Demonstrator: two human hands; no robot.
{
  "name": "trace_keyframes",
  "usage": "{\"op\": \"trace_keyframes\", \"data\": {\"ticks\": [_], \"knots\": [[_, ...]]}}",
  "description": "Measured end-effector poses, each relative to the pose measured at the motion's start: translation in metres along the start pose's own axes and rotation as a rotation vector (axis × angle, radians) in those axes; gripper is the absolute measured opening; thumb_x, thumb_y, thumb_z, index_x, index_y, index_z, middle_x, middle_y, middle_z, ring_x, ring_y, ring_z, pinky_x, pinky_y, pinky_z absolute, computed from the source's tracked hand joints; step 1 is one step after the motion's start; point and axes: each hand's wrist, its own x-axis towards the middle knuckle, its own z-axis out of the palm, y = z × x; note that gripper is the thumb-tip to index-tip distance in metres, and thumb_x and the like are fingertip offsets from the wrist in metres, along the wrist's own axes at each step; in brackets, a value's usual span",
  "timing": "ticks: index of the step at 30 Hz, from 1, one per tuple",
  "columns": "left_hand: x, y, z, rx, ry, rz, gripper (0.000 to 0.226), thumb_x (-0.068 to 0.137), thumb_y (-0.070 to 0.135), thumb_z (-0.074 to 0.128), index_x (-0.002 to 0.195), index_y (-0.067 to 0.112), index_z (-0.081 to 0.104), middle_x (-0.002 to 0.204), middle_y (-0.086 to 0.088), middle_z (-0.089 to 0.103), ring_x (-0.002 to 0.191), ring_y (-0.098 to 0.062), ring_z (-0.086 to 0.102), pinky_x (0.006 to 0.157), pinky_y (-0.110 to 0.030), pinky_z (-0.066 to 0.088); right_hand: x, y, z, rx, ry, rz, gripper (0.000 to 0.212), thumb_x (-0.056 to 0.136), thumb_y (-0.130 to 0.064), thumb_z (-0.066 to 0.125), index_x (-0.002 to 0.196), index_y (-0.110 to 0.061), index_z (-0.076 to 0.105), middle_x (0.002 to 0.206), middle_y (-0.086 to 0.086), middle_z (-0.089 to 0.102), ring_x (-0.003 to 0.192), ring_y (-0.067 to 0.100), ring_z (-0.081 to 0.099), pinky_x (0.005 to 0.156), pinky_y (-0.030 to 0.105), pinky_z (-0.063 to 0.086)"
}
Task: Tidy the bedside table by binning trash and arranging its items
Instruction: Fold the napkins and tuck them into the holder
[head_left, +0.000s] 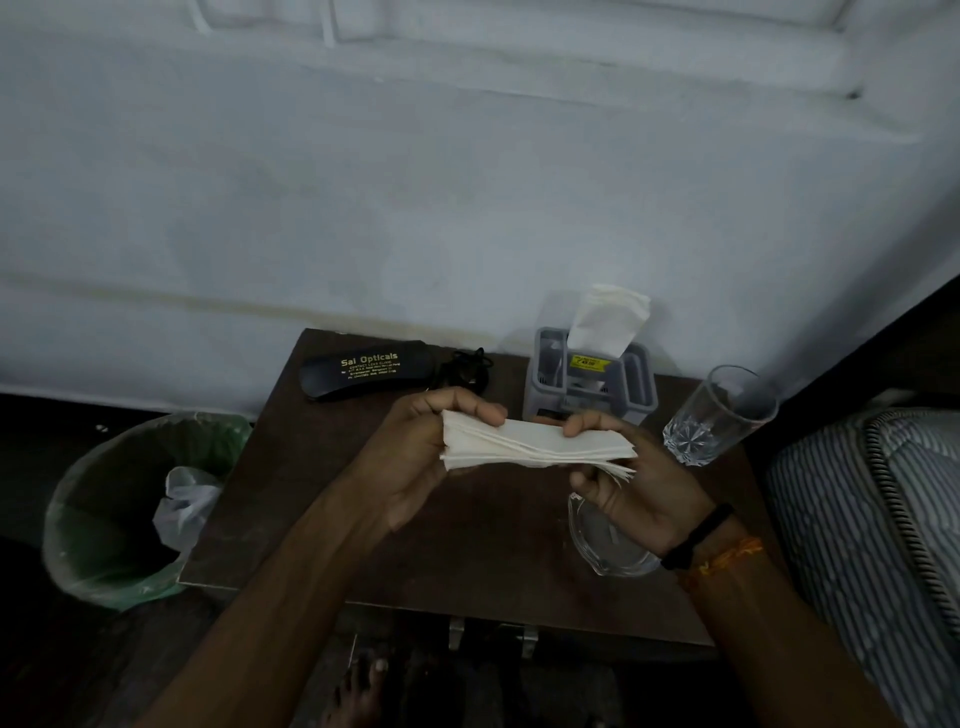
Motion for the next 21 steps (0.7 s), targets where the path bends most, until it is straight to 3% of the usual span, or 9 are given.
{"op": "trace_keyframes", "data": {"ticks": [2,5,7,9,15,18,21], "knots": [[-0.001,0.002,0.001,0.012,0.0,-0.016,0.039,0.088,-0.013,0.043,0.072,0.009,0.071,0.092,-0.001,0.074,0.082,-0.014,0.069,0.063,-0.024,0.052,0.0,-0.001,-0.001,-0.004,-0.002,0.005,0.013,0.068,-0.01,0.069,0.081,-0.007,0.069,0.125,0.019,0.063,0.087,0.027,0.062,0.052,0.02,0.057],[-0.002,0.004,0.003,0.01,0.003,-0.034,0.038,0.089,-0.011,0.043,0.071,0.009,0.07,0.097,-0.003,0.072,0.085,-0.017,0.066,0.056,-0.02,0.05,-0.001,-0.003,0.0,-0.004,0.012,0.002,0.011,0.067,-0.01,0.069,0.076,-0.006,0.069,0.121,0.017,0.066,0.072,0.02,0.068,0.049,0.019,0.056],[-0.002,0.004,0.003,-0.01,0.011,-0.042,0.04,0.089,-0.013,0.042,0.07,0.009,0.07,0.1,-0.007,0.071,0.085,-0.019,0.064,0.052,-0.017,0.049,-0.002,-0.005,0.001,0.008,0.028,0.002,0.004,0.072,-0.007,0.064,0.073,-0.006,0.068,0.117,0.016,0.068,0.066,0.018,0.07,0.046,0.019,0.055],[-0.002,0.005,0.003,-0.04,0.013,-0.051,0.042,0.088,-0.014,0.042,0.066,0.009,0.07,0.102,-0.009,0.069,0.085,-0.019,0.064,0.05,-0.016,0.048,-0.002,-0.006,0.001,0.012,0.045,0.013,0.015,0.08,-0.002,0.055,0.07,-0.007,0.066,0.117,0.017,0.068,0.065,0.018,0.071,0.045,0.018,0.054],[0.0,0.005,0.001,-0.054,0.003,-0.061,0.047,0.088,-0.014,0.043,0.057,0.01,0.068,0.104,-0.01,0.069,0.094,-0.023,0.065,0.054,-0.018,0.052,-0.002,-0.009,0.002,0.04,0.056,0.007,0.022,0.081,-0.002,0.051,0.065,-0.008,0.064,0.114,0.017,0.068,0.065,0.019,0.071,0.048,0.019,0.056],[0.001,0.004,-0.001,0.006,0.002,-0.023,0.047,0.087,-0.016,0.042,0.058,0.01,0.069,0.103,-0.007,0.071,0.096,-0.021,0.066,0.059,-0.02,0.054,-0.003,-0.01,-0.003,0.134,0.043,0.037,0.028,0.092,-0.012,0.044,0.076,-0.005,0.066,0.119,0.023,0.065,0.069,0.022,0.073,0.051,0.024,0.058],[0.003,0.002,-0.004,0.051,-0.005,0.024,0.052,0.086,-0.018,0.039,0.057,0.012,0.07,0.106,-0.007,0.07,0.105,-0.023,0.064,0.07,-0.027,0.056,-0.007,-0.014,-0.006,0.135,0.076,0.083,0.037,0.094,-0.03,0.043,0.088,-0.002,0.066,0.109,0.026,0.067,0.072,0.027,0.072,0.057,0.029,0.059]]}}
